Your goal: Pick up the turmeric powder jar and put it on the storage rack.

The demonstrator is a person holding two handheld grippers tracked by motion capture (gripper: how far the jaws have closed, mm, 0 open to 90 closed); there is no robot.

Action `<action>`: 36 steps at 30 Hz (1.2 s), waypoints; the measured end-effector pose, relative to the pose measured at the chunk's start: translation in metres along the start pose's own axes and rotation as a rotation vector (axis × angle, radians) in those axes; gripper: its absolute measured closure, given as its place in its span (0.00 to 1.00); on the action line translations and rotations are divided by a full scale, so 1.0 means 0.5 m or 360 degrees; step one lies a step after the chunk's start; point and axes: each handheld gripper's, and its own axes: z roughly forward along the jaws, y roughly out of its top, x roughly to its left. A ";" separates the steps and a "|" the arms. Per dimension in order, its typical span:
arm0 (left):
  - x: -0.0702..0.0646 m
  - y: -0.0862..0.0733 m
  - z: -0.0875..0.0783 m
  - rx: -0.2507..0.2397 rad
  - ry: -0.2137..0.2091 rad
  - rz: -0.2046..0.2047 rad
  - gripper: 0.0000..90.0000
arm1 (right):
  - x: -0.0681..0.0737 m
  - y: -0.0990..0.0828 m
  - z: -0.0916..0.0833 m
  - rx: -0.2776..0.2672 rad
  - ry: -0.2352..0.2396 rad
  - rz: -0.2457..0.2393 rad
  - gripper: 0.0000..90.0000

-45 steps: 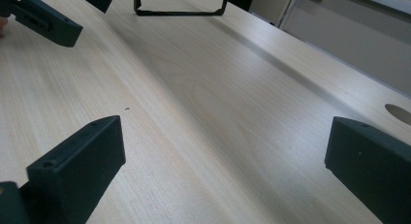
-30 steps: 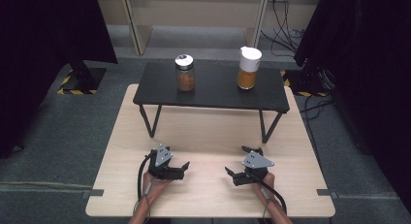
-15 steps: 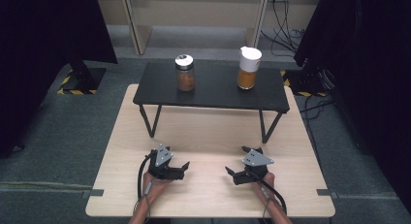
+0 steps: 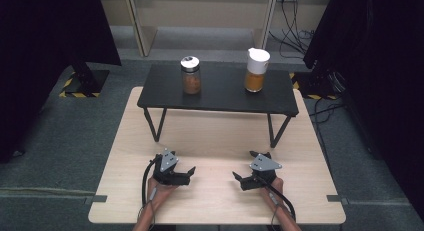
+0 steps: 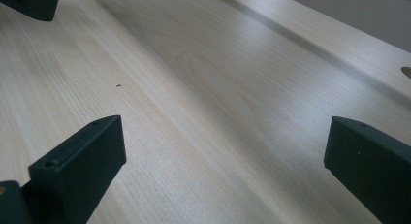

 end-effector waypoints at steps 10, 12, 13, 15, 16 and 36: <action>0.000 0.001 0.000 0.0004 -0.0001 0.0001 0.03 | 0.000 0.000 0.000 -0.0001 -0.0005 0.0002 0.01; 0.000 0.001 0.000 0.0005 0.0000 0.0001 0.03 | -0.001 -0.001 0.000 -0.0002 -0.0004 0.0003 0.01; 0.000 0.001 0.000 0.0005 0.0000 0.0002 0.03 | -0.001 -0.001 0.000 -0.0003 -0.0004 0.0004 0.01; 0.000 0.001 0.000 0.0005 0.0000 0.0000 0.03 | -0.001 -0.001 0.000 -0.0003 -0.0004 0.0004 0.01; 0.000 0.001 0.000 0.0005 0.0000 0.0000 0.03 | -0.001 -0.001 0.000 -0.0003 -0.0005 0.0005 0.01; -0.002 0.002 0.001 0.0008 0.0003 0.0004 0.03 | -0.001 -0.002 -0.001 -0.0007 -0.0009 0.0010 0.01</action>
